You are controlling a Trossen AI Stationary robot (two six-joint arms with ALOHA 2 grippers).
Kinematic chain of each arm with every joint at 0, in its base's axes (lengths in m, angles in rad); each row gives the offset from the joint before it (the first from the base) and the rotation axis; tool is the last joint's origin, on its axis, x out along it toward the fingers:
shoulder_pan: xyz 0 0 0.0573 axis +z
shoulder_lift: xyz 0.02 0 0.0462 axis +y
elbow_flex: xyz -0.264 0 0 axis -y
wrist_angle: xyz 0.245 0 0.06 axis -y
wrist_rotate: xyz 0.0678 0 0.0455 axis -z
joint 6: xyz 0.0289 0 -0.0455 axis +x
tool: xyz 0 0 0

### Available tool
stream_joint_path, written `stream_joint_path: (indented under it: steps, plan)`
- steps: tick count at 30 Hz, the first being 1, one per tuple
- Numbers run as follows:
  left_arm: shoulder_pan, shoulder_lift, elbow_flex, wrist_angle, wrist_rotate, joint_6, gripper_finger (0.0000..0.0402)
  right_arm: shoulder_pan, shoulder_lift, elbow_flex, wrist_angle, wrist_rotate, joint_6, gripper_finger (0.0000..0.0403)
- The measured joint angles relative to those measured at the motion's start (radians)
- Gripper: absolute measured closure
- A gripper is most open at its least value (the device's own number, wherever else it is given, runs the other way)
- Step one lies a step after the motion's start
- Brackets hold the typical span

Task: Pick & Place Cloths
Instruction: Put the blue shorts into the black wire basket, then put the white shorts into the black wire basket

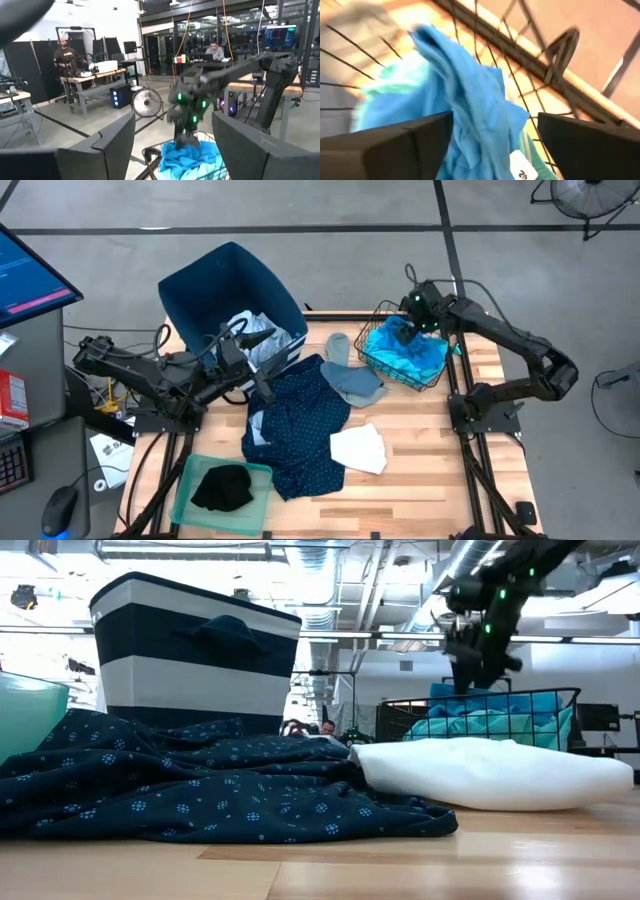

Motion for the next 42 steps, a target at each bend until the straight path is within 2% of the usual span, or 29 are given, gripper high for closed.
stream_joint_path:
  steps: [4, 8, 11, 18, 21, 27, 38, 42]
  plan:
    - [0.0, 0.0, 0.0, -0.066, 0.041, -0.069, 0.0151, 0.009, -0.043, 0.114, -0.098, -0.019, 0.0, 0.0088]
    - [-0.002, 0.043, 0.0, -0.125, 0.162, -0.128, 0.0152, 0.035, -0.1, 0.218, -0.187, -0.05, 0.001, 0.0082]
    - [-0.005, 0.122, 0.0, -0.127, 0.265, -0.148, 0.0153, 0.068, -0.15, 0.28, -0.228, -0.057, 0.031, 0.0083]
    - [0.029, 0.349, 0.0, -0.118, 0.418, -0.308, 0.0146, 0.177, -0.279, 0.333, -0.267, -0.057, 0.122, 0.0085]
    - [0.053, 0.451, 0.0, -0.081, 0.481, -0.354, 0.0143, 0.224, -0.321, 0.333, -0.28, -0.058, 0.161, 0.0085]
    - [0.106, 0.641, 0.0, 0.17, 0.606, -0.369, 0.0141, 0.297, -0.358, 0.333, -0.339, -0.056, 0.216, 0.0085]
    - [0.162, 0.848, 0.001, 0.34, 0.686, -0.371, 0.0141, 0.373, -0.358, 0.333, -0.386, -0.053, 0.262, 0.0085]
    - [0.156, 0.92, 0.031, 0.347, 0.692, -0.389, 0.0141, 0.379, -0.358, 0.333, -0.385, -0.053, 0.262, 0.0085]
